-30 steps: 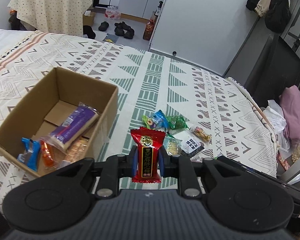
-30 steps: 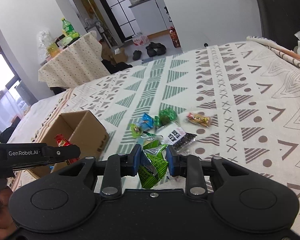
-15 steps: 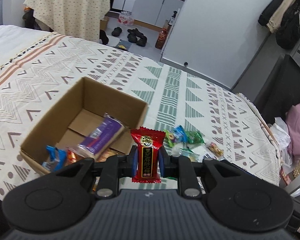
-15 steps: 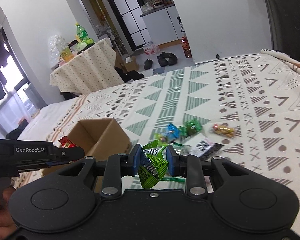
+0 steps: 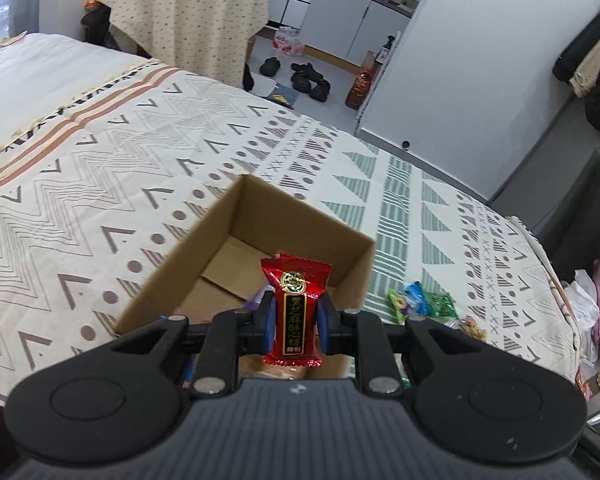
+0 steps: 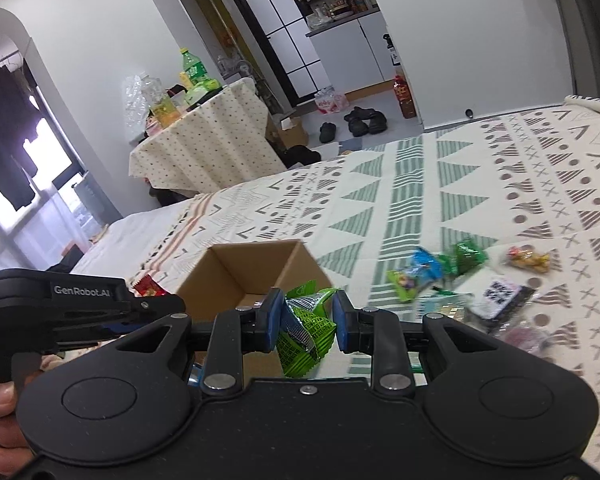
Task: Organize snacks
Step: 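Carry the red candy pack and green snack into the box and release both, then move both grippers back over the remaining snacks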
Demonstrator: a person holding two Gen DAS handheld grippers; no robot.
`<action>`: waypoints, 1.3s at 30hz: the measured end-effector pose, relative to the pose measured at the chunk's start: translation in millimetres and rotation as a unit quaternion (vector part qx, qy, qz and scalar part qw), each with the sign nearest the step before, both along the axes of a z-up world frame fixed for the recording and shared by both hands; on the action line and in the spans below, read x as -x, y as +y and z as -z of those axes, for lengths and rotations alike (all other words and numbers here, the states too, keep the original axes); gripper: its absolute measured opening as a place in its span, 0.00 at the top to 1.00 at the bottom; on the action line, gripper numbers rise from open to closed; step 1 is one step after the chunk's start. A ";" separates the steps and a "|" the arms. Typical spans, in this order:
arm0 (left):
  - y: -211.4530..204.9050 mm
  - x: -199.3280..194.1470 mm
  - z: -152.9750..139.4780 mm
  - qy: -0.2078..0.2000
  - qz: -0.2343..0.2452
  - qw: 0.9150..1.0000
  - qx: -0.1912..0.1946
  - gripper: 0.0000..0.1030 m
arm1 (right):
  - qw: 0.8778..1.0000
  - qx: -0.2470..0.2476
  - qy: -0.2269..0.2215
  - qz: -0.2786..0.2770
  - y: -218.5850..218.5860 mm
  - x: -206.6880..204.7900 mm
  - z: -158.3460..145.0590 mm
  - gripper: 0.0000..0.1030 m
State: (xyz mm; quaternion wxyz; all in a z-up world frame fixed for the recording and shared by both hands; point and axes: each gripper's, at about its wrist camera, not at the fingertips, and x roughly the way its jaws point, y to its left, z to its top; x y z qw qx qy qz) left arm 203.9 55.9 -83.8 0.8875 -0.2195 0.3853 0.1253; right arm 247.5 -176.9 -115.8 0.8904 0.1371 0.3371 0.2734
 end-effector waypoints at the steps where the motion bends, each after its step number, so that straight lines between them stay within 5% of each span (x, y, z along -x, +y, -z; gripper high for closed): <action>1: 4.1 0.5 1.4 0.002 -0.002 1.000 0.001 0.81 | 1.000 -0.003 -0.001 -0.001 4.3 0.5 -0.1 0.74; 8: 27.3 4.4 13.2 0.021 -0.013 1.000 0.016 0.79 | 1.000 -0.018 -0.003 0.000 26.5 -0.6 -2.3 0.74; 25: 57.2 13.8 16.1 0.032 -0.034 0.999 0.026 0.43 | 0.999 -0.018 0.007 -0.049 77.0 5.2 2.2 0.74; 30: 54.5 16.8 12.1 0.034 -0.040 0.999 0.013 0.29 | 0.998 -0.027 0.016 -0.059 81.1 8.1 0.8 0.56; 39: 39.4 18.3 5.4 0.028 -0.031 0.999 0.000 0.19 | 0.999 -0.013 0.032 -0.021 53.7 4.1 -3.0 0.56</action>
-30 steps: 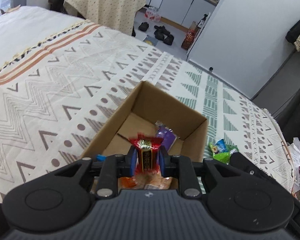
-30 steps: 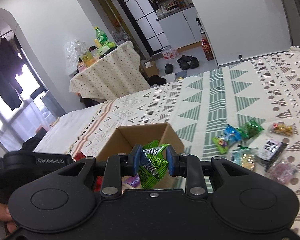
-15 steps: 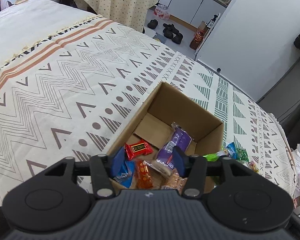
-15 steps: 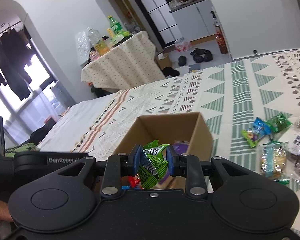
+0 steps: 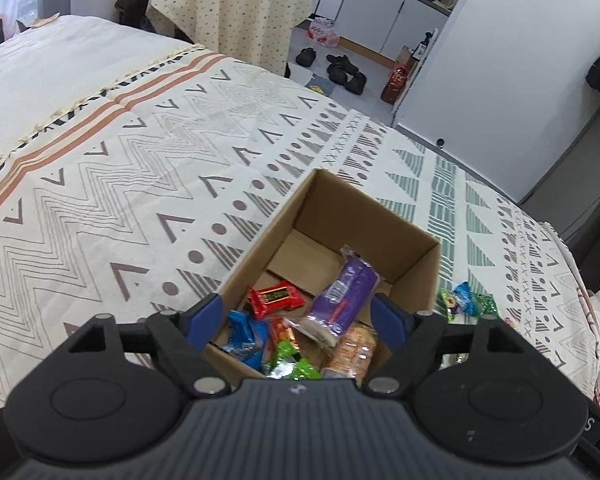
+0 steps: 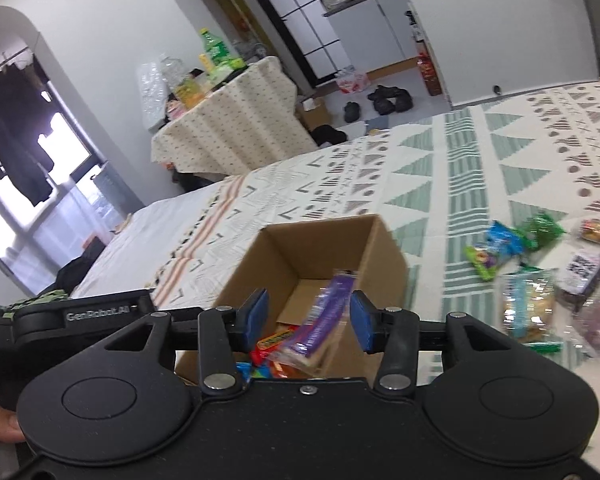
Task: Organize snacks
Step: 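Move both grippers back over the remaining snacks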
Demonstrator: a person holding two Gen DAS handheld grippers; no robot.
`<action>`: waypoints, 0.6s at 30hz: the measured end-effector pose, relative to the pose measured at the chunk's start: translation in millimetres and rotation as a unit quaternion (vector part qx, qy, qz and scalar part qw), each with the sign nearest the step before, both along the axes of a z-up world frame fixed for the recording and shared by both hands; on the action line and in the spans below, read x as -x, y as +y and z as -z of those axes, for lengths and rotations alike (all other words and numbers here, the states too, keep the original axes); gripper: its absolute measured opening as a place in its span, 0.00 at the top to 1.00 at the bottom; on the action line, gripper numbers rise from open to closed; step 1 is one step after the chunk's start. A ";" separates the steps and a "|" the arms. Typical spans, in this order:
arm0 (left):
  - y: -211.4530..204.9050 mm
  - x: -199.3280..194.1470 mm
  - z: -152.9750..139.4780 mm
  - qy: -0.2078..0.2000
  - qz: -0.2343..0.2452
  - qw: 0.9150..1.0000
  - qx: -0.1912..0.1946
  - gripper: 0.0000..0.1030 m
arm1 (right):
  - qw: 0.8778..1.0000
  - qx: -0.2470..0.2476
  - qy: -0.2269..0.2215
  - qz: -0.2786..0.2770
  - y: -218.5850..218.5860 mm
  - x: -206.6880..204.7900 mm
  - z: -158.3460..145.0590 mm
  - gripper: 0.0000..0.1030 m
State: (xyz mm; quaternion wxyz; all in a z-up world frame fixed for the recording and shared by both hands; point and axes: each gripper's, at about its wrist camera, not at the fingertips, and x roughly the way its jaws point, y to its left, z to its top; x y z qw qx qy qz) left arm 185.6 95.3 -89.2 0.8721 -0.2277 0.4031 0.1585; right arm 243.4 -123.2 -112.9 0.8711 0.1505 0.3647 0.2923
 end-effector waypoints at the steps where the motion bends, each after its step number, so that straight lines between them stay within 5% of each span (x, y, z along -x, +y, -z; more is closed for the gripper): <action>1: -2.4 0.0 -0.6 -0.002 0.002 1.000 0.000 0.16 | 1.000 0.003 0.003 0.003 -4.4 0.1 -0.8 0.56; 7: -18.3 -3.2 -2.4 -0.005 0.015 1.000 0.006 0.11 | 0.999 0.028 0.008 0.018 -25.8 0.9 -4.6 0.50; 18: -56.7 -7.3 -14.3 -0.013 0.041 0.999 -0.010 0.05 | 0.998 0.041 0.009 0.041 -64.9 2.8 -20.3 0.20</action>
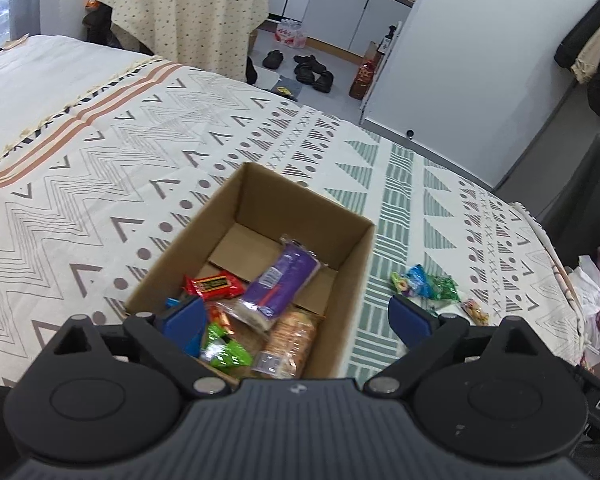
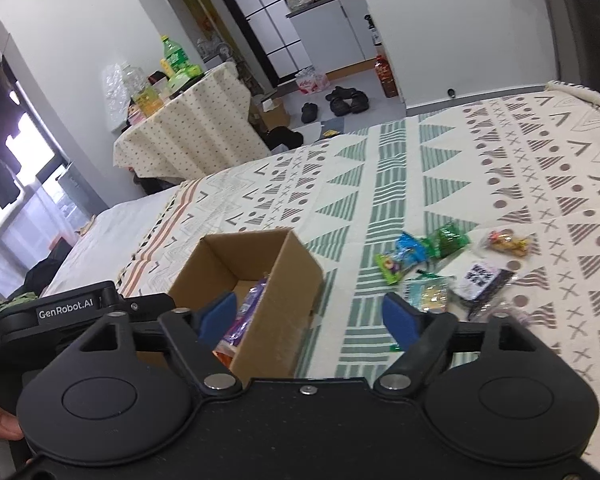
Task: Organize snacks
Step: 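Move both grippers back over the remaining snacks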
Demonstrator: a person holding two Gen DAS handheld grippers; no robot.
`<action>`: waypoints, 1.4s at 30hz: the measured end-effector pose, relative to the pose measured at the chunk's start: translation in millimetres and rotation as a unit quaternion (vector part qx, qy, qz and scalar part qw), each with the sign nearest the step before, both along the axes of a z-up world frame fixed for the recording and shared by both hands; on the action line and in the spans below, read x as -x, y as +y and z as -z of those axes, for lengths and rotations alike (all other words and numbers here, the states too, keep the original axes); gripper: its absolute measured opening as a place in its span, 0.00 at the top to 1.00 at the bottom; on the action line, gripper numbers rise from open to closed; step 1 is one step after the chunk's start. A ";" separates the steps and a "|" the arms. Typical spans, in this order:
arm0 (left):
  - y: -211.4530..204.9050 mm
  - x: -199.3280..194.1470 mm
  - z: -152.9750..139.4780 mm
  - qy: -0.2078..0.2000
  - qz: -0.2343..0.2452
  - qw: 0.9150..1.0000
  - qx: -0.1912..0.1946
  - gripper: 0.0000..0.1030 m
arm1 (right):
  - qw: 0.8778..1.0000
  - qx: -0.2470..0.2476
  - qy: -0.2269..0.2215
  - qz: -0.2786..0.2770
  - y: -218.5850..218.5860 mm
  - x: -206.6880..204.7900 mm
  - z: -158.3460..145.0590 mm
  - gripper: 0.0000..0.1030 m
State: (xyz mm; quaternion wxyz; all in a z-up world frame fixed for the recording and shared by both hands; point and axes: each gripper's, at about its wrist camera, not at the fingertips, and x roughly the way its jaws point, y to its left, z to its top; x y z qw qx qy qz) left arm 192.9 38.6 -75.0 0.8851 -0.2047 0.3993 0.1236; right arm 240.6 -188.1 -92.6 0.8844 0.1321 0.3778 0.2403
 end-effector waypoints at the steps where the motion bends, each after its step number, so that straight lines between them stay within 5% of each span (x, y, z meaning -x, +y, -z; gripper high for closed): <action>1: -4.2 0.1 -0.7 -0.003 0.005 1.000 0.000 0.05 | 1.000 0.000 0.000 0.002 -4.1 -0.3 -0.9 0.20; 15: -49.9 -10.5 -0.7 -0.003 0.040 0.999 0.007 0.05 | 0.999 -0.004 0.001 0.037 -63.5 -4.2 -9.2 0.06; 35: -96.0 -36.7 23.7 0.003 0.069 0.997 0.028 0.05 | 0.996 0.003 0.027 0.080 -125.4 -11.0 15.7 0.07; 42: -103.2 -54.6 44.0 0.012 0.080 0.996 0.042 0.07 | 0.995 0.005 0.054 0.085 -127.8 -22.0 31.8 0.17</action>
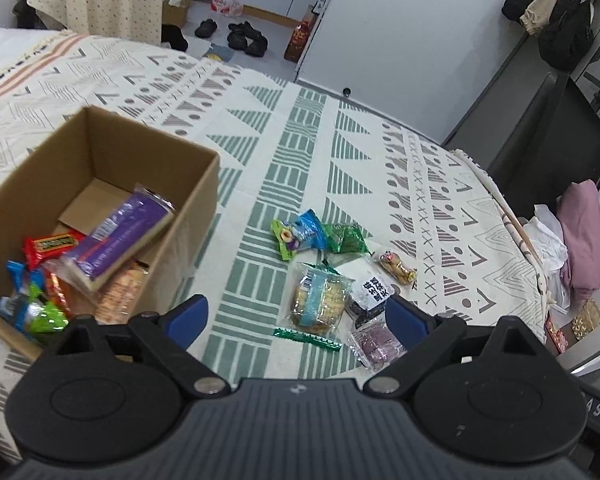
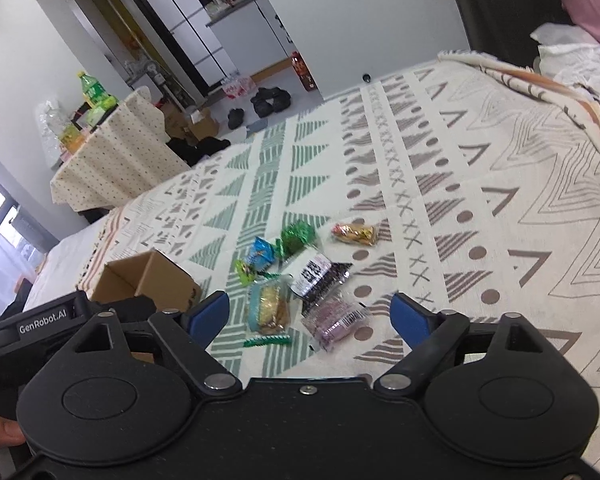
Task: Organize snacks
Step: 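Move both grippers back over the remaining snacks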
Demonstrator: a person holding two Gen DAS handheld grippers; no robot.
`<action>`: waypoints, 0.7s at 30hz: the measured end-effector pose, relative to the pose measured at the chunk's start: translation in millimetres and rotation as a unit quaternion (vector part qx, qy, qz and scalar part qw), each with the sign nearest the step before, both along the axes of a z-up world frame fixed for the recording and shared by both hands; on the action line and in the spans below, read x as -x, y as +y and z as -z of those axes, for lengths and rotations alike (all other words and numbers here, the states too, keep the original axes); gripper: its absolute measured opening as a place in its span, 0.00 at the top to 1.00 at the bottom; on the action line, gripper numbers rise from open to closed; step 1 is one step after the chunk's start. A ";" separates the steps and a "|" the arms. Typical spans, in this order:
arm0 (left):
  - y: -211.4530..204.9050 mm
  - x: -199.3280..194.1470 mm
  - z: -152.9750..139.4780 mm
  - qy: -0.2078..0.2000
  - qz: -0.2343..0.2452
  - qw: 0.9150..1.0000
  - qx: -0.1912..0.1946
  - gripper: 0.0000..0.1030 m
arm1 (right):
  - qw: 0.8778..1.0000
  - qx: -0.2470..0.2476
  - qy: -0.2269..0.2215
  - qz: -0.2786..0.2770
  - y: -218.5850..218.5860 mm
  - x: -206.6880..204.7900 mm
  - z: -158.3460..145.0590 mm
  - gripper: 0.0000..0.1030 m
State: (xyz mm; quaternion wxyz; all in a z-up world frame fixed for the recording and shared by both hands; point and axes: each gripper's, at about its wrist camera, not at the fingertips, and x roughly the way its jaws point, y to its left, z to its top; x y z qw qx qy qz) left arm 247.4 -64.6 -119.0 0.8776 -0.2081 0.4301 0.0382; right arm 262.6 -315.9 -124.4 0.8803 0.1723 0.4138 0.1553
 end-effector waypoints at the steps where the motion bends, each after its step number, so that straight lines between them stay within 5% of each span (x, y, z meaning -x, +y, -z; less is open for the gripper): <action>1: -0.4 -2.4 3.1 0.002 0.001 1.000 0.002 0.08 | 1.000 0.001 0.004 -0.001 0.4 -1.3 2.4 0.18; 5: -1.6 -11.7 16.4 0.009 0.005 1.000 0.008 0.09 | 1.000 0.011 0.019 -0.003 4.0 -7.2 12.6 0.26; 21: -10.3 -57.1 69.5 0.045 0.029 0.998 0.033 0.29 | 0.996 0.053 0.074 -0.011 23.1 -41.2 57.4 0.28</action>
